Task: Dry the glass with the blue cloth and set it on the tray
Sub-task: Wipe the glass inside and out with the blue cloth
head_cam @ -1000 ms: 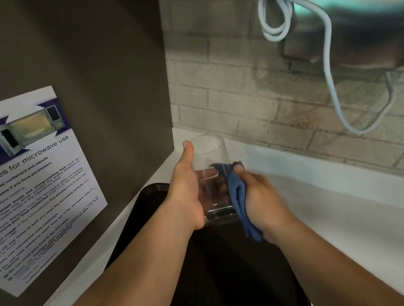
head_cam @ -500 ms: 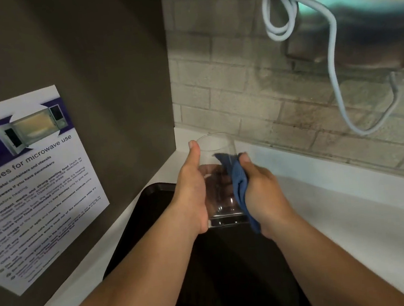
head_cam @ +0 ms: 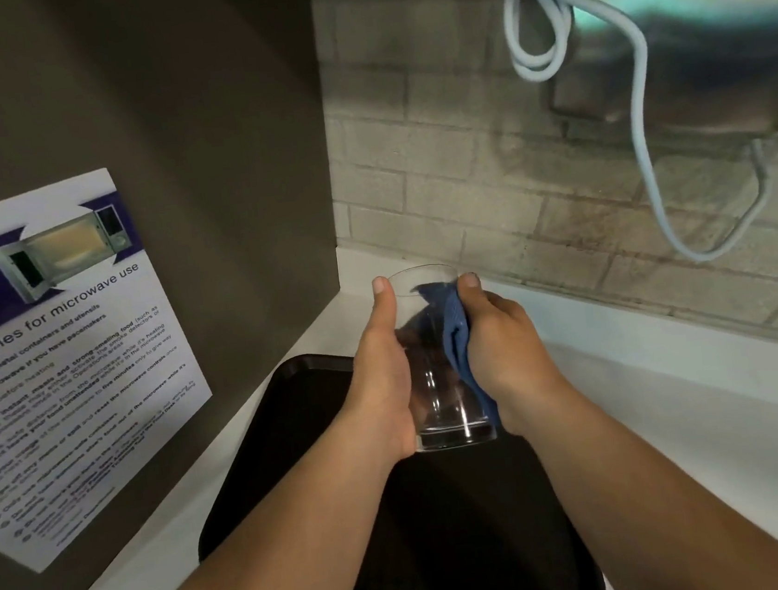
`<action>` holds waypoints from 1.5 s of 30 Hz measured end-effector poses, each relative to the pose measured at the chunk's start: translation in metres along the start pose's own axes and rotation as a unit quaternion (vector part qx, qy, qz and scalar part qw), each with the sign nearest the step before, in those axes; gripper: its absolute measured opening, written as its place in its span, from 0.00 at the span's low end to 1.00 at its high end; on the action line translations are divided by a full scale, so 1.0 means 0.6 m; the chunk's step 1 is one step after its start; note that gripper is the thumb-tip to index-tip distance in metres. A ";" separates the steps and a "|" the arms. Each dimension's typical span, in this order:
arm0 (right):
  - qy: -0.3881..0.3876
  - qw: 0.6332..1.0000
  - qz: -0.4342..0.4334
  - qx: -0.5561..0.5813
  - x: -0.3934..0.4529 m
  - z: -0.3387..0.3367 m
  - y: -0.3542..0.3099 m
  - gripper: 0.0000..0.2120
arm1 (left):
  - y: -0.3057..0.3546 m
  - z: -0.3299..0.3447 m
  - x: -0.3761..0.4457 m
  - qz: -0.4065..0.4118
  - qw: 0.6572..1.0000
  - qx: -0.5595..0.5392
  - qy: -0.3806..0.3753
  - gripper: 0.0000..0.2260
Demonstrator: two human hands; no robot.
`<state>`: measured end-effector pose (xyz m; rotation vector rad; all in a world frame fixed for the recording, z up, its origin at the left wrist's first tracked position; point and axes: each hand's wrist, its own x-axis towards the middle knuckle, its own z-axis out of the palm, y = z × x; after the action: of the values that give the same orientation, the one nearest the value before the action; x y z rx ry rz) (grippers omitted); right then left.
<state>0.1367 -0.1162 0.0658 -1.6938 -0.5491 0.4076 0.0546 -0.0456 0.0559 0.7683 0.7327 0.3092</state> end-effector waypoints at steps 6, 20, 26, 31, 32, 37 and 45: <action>0.024 0.998 -0.020 -0.053 -0.004 0.007 0.015 0.21 | -0.013 0.001 0.005 0.052 0.993 0.082 0.069 0.34; -0.040 0.993 -0.045 -0.100 -0.078 0.015 0.054 0.19 | 0.021 -0.010 0.012 0.068 0.987 0.115 0.087 0.30; 0.038 0.985 -0.125 -0.109 -0.050 0.020 0.020 0.22 | 0.001 -0.011 0.010 0.072 0.985 0.155 -0.004 0.26; 0.032 0.999 -0.011 0.021 -0.009 -0.010 0.010 0.24 | 0.013 -0.008 0.001 0.069 0.993 0.089 -0.025 0.33; 0.016 1.000 -0.017 -0.006 -0.024 -0.008 0.019 0.24 | 0.014 -0.008 0.001 0.066 0.994 0.090 -0.011 0.34; -0.043 0.981 -0.141 -0.124 -0.086 0.018 0.048 0.19 | 0.020 -0.010 0.007 0.072 0.987 0.132 0.054 0.32; 0.025 0.998 -0.033 -0.045 0.007 0.006 0.002 0.27 | 0.020 -0.015 0.004 0.065 0.987 0.135 -0.051 0.35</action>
<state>0.1384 -0.1110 0.0639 -1.7631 -0.5920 0.2958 0.0501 -0.0316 0.0590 1.0833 0.6364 0.2890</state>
